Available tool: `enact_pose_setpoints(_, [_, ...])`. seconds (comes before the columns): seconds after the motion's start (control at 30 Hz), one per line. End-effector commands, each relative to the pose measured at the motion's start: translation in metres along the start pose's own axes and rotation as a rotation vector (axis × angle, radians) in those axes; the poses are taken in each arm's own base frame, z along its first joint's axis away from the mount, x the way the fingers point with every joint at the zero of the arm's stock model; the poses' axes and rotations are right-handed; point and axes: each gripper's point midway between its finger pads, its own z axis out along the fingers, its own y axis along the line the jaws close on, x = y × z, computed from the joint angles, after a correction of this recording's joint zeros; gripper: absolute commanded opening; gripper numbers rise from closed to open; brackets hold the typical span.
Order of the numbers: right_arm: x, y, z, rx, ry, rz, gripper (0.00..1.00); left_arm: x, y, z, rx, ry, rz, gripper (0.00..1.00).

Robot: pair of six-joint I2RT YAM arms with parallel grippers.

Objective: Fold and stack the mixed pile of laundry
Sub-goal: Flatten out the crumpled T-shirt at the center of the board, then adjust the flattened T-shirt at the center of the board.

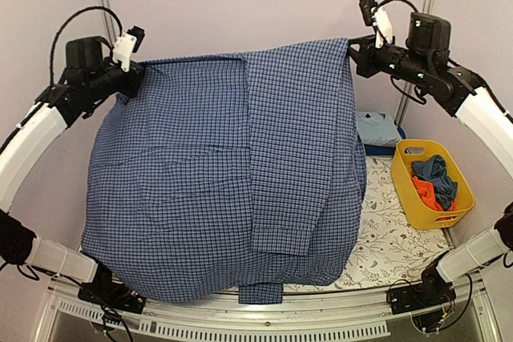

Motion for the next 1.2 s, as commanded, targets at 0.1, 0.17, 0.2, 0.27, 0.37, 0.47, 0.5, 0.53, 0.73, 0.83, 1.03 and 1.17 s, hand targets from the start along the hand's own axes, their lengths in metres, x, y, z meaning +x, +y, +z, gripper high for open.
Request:
enact_pose_setpoints(0.1, [0.107, -0.068, 0.107, 0.120, 0.125, 0.095, 0.00, 0.095, 0.010, 0.117, -0.033, 0.100, 0.055, 0.01])
enact_pose_setpoints(0.17, [0.130, -0.088, 0.142, 0.163, 0.158, 0.104, 0.00, 0.122, 0.019, 0.159, -0.058, 0.147, 0.044, 0.00])
enact_pose_setpoints(0.2, [0.142, -0.099, 0.159, 0.189, 0.177, 0.112, 0.00, 0.135, 0.026, 0.181, -0.068, 0.175, 0.032, 0.01])
enact_pose_setpoints(0.27, [0.165, -0.120, 0.193, 0.238, 0.231, 0.121, 0.38, 0.158, 0.036, 0.226, -0.090, 0.254, 0.014, 0.21])
enact_pose_setpoints(0.37, [0.188, -0.147, 0.226, 0.321, 0.297, 0.132, 0.93, 0.160, 0.044, 0.246, -0.148, 0.235, -0.043, 0.93])
enact_pose_setpoints(0.47, [0.233, -0.144, 0.231, 0.301, 0.393, 0.160, 0.99, 0.168, 0.039, 0.242, -0.120, 0.283, -0.142, 1.00])
enact_pose_setpoints(0.5, [0.238, -0.142, 0.225, 0.294, 0.411, 0.173, 0.99, 0.174, 0.034, 0.241, -0.105, 0.315, -0.150, 1.00])
enact_pose_setpoints(0.53, [0.245, -0.139, 0.218, 0.278, 0.427, 0.182, 0.99, 0.178, 0.029, 0.238, -0.084, 0.343, -0.156, 1.00])
enact_pose_setpoints(0.73, [0.268, -0.121, 0.179, 0.217, 0.549, 0.251, 0.97, 0.187, 0.005, 0.204, 0.000, 0.429, -0.282, 1.00])
enact_pose_setpoints(0.83, [0.273, -0.094, 0.161, 0.119, 0.608, 0.357, 0.88, 0.187, -0.008, 0.176, 0.046, 0.448, -0.368, 1.00])
enact_pose_setpoints(1.03, [0.306, -0.014, 0.098, -0.119, 0.761, 0.648, 0.77, 0.199, -0.069, 0.094, 0.283, 0.530, -0.554, 1.00])
enact_pose_setpoints(1.17, [0.307, 0.031, 0.045, -0.215, 0.812, 0.777, 0.72, 0.188, -0.153, 0.025, 0.517, 0.509, -0.459, 1.00])
